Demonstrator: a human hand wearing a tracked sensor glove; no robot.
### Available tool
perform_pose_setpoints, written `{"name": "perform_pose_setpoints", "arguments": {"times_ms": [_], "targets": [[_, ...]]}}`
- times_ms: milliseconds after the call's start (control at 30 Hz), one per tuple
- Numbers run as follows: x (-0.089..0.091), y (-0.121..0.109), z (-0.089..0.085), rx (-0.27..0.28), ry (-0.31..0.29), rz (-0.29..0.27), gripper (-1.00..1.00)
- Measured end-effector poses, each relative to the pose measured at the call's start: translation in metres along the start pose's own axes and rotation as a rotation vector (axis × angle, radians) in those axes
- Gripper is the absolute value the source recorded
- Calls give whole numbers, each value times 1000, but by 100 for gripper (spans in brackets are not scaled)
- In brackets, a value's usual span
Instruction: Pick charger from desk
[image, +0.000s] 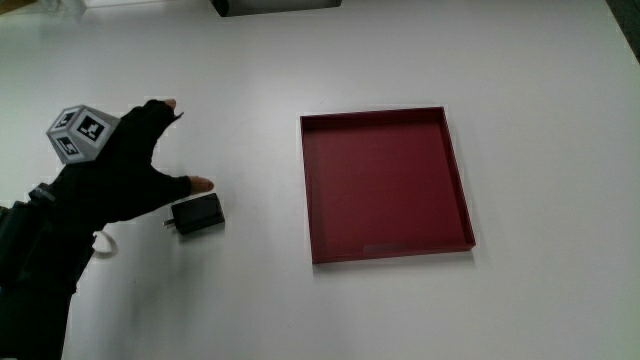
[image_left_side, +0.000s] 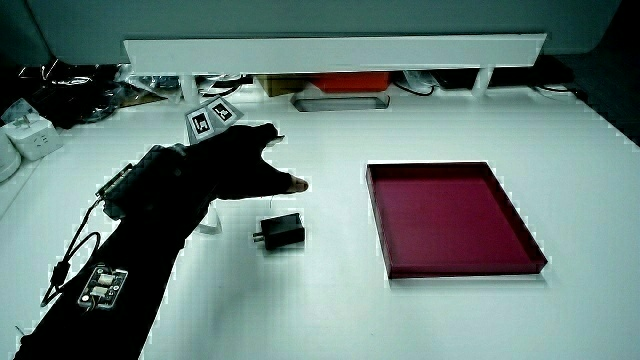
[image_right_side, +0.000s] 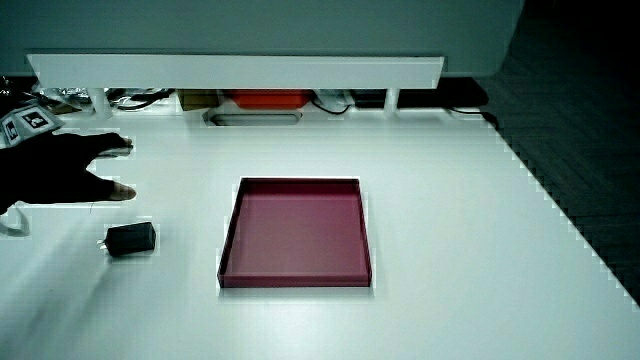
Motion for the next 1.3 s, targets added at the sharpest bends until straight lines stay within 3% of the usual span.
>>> {"name": "perform_pose_setpoints", "arguments": {"times_ms": [167,200,267,433,500,567,667,700,733,900,1033,1300], "targets": [[-2,0,-19,-46,20,-17,0],[3,-1,-20,-31,41,7,0],[-4,1,-29,-76,25,-10,0],[-13,0,-45,-101,31,11,0],[-6,-4,-47,-85,57,35,0],[-6,-5,-52,-105,61,54,0],[-12,-3,-64,-114,77,22,0],[-6,-7,-64,-126,90,58,0],[-9,-5,-69,-129,96,35,0],[-9,-6,-81,-140,122,23,0],[-9,-6,-86,-165,105,44,0],[-7,-6,-86,-155,117,31,0]]}}
